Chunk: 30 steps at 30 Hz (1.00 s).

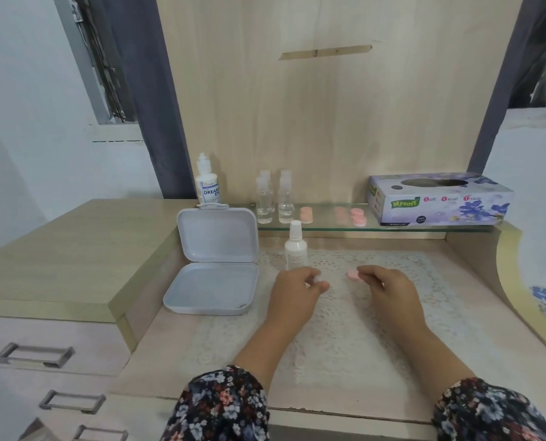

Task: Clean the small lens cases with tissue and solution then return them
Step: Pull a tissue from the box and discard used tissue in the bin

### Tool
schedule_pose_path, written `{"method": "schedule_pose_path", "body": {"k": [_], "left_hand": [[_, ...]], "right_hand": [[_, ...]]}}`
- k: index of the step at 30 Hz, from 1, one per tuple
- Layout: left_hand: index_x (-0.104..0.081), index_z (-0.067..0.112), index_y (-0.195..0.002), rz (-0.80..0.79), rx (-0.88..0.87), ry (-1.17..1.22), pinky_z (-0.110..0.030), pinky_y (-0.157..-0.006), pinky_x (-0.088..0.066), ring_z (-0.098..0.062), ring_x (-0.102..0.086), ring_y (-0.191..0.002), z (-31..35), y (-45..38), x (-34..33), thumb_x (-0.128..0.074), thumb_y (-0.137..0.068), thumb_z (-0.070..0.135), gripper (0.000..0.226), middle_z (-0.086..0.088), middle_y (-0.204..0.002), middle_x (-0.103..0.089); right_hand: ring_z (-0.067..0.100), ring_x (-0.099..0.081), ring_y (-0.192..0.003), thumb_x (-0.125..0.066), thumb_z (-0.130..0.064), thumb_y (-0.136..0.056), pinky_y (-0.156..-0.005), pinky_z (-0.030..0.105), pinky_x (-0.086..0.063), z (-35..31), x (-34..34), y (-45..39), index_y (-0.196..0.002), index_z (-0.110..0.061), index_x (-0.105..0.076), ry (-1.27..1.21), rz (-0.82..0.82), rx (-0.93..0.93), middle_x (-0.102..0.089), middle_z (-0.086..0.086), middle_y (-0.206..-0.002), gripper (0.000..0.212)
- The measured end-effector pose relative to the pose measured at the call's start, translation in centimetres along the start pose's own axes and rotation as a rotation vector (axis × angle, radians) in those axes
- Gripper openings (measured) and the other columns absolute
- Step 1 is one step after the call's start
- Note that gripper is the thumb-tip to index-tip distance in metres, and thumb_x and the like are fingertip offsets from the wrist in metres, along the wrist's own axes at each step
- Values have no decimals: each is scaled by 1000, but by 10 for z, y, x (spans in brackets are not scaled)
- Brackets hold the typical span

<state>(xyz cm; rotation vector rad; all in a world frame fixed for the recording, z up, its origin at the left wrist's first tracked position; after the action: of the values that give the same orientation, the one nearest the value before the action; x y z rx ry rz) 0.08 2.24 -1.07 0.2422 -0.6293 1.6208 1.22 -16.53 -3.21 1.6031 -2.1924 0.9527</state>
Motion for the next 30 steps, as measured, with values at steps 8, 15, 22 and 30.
{"method": "schedule_pose_path", "body": {"k": [8, 15, 22, 30], "left_hand": [[-63, 26, -84, -68, -9, -165, -29, -82, -42, -20, -47, -99, -6, -4, -26, -69, -85, 30, 7, -5, -91, -65], [-66, 14, -82, -61, -15, -187, -26, -77, -36, -19, -45, -96, -9, -5, -27, -68, -85, 28, 15, -5, -91, -61], [-66, 15, -116, -24, -84, -140, -22, -86, -33, -12, -42, -102, 6, -9, -21, -64, -90, 29, 30, 5, -101, -57], [-61, 5, -76, 2, -269, -4, -40, -74, -48, -25, -57, -80, 87, -54, -32, -54, -94, 17, 23, -10, -82, -65]], "right_hand": [[-9, -60, -79, -63, 5, -84, -71, 3, -43, -6, 3, 5, -96, -18, -72, -253, 22, -31, -67, -8, -92, 28], [4, -63, -96, -64, -12, -90, -87, 15, -44, -5, 5, 4, -101, -20, -74, -317, 55, -59, -71, -10, -95, 17], [-1, -57, -80, -61, -20, -93, -70, 10, -39, -26, 33, -12, -104, -20, -73, -204, 231, 71, -66, -11, -88, 16], [20, -62, -91, -59, -9, -89, -81, 26, -43, -60, 92, -85, -97, -4, -75, -13, 414, 220, -71, 2, -96, 19]]}}
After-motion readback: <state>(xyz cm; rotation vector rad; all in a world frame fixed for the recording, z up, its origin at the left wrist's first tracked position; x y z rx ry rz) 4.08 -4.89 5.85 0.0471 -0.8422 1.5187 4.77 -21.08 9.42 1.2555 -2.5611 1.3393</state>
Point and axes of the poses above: each hand's wrist, its own y-axis away from the middle knuckle, its own x-axis out of the back of the hand, z = x × y, the point moved 3 cm from there along -y, towards the middle knuckle
